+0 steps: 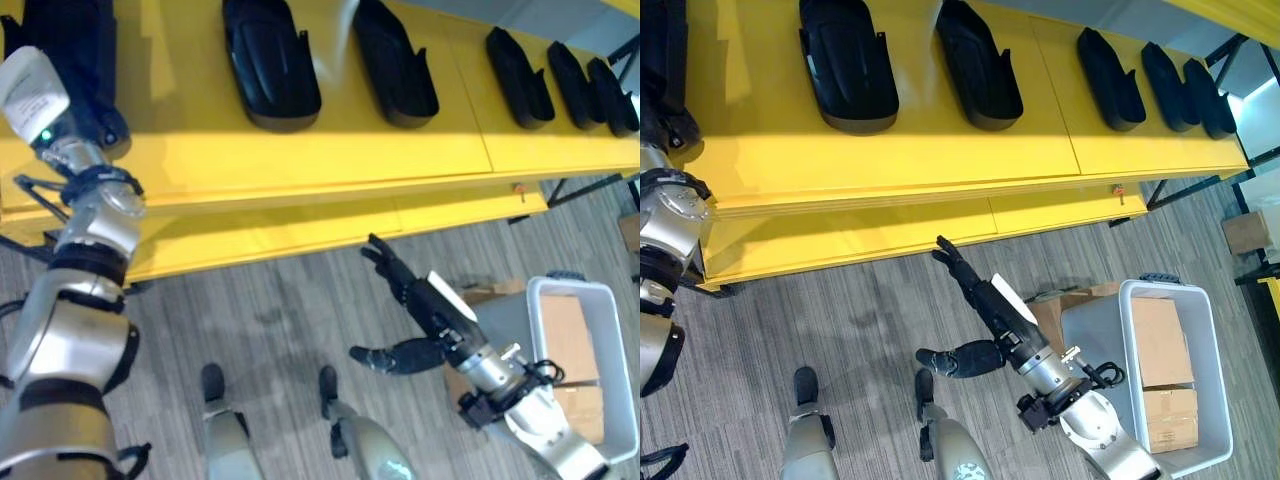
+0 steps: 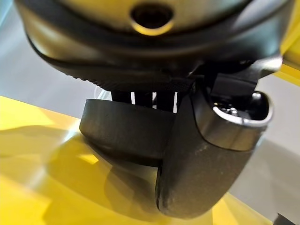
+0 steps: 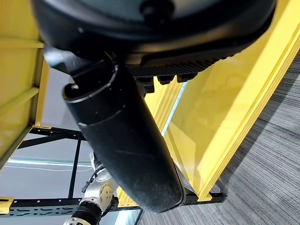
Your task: Move parts from the plastic box to the shelf.
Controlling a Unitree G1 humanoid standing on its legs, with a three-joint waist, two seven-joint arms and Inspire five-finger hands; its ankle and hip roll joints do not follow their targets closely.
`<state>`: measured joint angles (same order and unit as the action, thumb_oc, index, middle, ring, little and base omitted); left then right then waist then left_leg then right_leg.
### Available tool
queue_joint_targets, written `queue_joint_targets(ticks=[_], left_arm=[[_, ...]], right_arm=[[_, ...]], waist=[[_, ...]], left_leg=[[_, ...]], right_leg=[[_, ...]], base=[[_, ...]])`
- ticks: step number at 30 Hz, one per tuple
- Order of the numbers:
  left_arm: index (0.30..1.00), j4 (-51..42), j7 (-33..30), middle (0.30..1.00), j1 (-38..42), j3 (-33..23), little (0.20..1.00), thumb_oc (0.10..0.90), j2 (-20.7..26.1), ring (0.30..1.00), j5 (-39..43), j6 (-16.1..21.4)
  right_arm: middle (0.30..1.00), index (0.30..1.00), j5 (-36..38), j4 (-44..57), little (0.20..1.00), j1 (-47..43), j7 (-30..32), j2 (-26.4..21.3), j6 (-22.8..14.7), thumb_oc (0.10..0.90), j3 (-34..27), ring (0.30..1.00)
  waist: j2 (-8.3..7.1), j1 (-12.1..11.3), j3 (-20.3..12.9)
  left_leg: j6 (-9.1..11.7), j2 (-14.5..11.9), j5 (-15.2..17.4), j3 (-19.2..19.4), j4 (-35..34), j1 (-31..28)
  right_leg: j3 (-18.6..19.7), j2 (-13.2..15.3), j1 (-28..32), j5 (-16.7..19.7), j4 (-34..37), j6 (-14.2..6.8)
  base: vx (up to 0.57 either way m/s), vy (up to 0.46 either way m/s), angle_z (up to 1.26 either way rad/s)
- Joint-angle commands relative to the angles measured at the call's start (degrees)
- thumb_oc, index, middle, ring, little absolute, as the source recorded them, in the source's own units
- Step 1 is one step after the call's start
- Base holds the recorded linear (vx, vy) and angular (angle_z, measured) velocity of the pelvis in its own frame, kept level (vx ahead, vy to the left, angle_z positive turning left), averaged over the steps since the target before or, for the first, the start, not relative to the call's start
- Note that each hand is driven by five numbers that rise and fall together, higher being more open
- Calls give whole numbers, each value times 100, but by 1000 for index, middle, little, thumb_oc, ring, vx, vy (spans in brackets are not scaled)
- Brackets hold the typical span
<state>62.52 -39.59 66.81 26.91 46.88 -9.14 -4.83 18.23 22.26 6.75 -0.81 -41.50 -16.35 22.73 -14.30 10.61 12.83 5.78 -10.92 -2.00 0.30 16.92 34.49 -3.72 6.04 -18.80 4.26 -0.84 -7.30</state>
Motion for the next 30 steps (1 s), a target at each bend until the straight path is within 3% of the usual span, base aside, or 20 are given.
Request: queue_joint_targets(ticks=[1,12,13,14,15,16,24,30], left_arm=[[300,321,-135,300,542,-39,300,400,422,300,374,121],[300,327,3,300,483,22,300,400,384,300,291,120],[539,310,22,539,510,60,539,571,378,539,265,113],[624,322,59,624,538,90,624,631,360,624,260,125],[624,322,59,624,538,91,624,631,360,624,260,125],[1000,298,74,1000,559,132,1000,900,355,1000,211,125],[1000,181,220,1000,709,301,1000,900,179,1000,170,157],[1000,142,450,1000,947,229,1000,900,-16,1000,816,293]], right_arm=[[1000,1000,302,359,1000,-284,46,-183,-586,900,-489,1000],[1000,1000,299,397,1000,-245,16,-230,-566,900,-527,1000],[1000,1000,291,400,1000,-247,23,-236,-564,900,-540,1000],[1000,1000,290,397,1000,-258,23,-239,-553,900,-546,1000],[1000,1000,290,397,1000,-258,23,-239,-553,900,-546,1000],[1000,1000,293,393,1000,-260,17,-240,-546,900,-558,1000],[1000,1000,281,396,1000,-267,9,-251,-507,900,-603,1000],[1000,1000,224,337,1000,-255,11,-228,-392,900,-631,1000]], waist=[[-26,-88,-238],[-5,-69,-244],[-3,-65,-243],[-1,-61,-242],[-1,-62,-242],[1,-55,-240],[74,-33,-218],[170,-30,-248]], left_leg=[[-278,-43,603,296,203,-562],[-275,-62,630,286,281,-505],[-274,-68,634,284,296,-495],[-272,-67,632,280,294,-494],[-272,-67,632,280,294,-494],[-273,-67,634,285,298,-493],[-285,-58,643,277,316,-472],[-292,-24,645,254,324,-467]], right_leg=[[196,72,69,-359,-647,-118],[213,45,18,-379,-702,-105],[214,46,10,-379,-707,-105],[226,43,6,-377,-706,-105],[226,43,6,-377,-706,-105],[230,42,2,-376,-711,-106],[242,27,-58,-407,-788,-91],[233,30,-76,-435,-832,-87]], base=[[0,0,0],[0,0,0],[0,0,0],[0,0,0],[0,0,0],[0,0,0],[0,0,0],[0,0,0]])
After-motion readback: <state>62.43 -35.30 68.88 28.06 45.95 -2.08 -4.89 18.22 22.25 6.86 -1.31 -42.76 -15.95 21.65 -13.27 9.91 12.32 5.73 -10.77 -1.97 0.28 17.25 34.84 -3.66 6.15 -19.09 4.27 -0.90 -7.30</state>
